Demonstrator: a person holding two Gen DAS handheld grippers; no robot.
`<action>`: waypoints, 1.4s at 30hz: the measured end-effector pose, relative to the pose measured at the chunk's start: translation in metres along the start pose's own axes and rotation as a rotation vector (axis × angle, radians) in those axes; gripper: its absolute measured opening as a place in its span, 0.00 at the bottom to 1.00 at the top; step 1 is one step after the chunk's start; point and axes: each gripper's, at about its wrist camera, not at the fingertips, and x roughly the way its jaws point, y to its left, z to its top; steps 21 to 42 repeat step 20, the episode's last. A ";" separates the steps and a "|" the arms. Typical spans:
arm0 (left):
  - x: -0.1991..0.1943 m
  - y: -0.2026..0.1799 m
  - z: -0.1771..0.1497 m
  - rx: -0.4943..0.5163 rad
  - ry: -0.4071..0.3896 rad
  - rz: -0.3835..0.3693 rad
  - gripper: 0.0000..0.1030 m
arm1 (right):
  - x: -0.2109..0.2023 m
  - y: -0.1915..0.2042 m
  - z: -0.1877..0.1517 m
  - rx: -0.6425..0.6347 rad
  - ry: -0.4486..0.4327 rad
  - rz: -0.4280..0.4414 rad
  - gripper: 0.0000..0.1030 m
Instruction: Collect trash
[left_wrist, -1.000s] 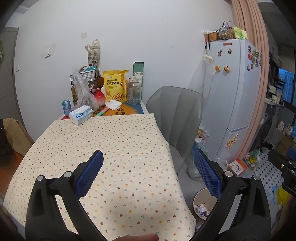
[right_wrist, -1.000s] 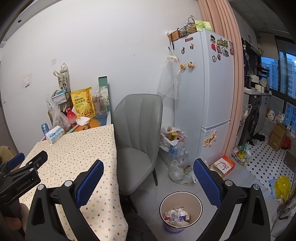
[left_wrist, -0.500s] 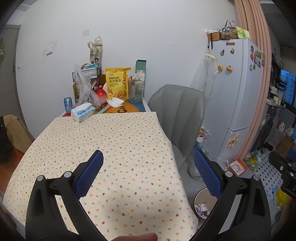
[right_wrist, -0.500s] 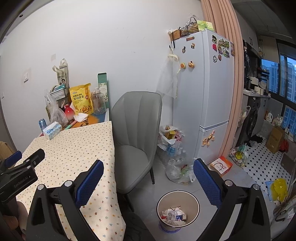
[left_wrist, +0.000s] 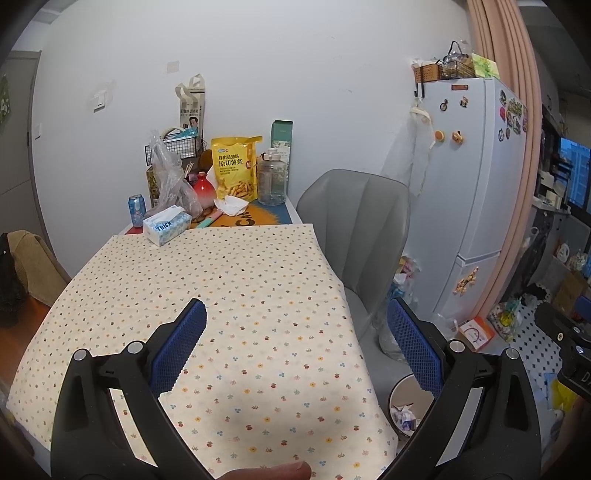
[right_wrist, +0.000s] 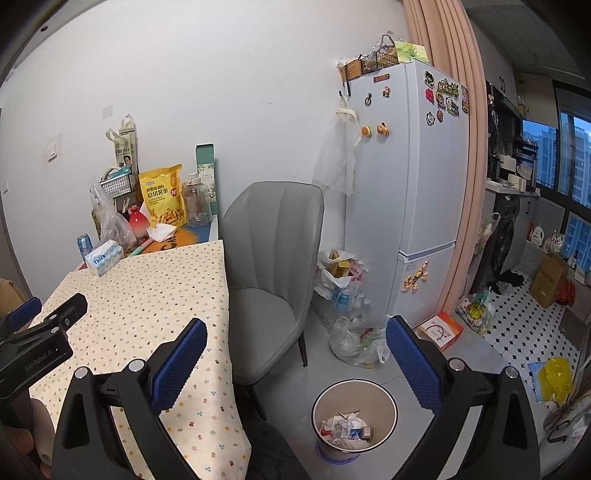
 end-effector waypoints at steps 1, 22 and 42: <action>0.000 0.000 0.000 -0.002 -0.001 0.002 0.94 | 0.000 0.000 0.000 0.000 -0.001 0.000 0.92; 0.012 0.005 -0.007 -0.003 0.027 0.016 0.94 | 0.010 0.002 -0.004 -0.018 0.031 -0.007 0.92; 0.012 0.005 -0.007 -0.003 0.027 0.016 0.94 | 0.010 0.002 -0.004 -0.018 0.031 -0.007 0.92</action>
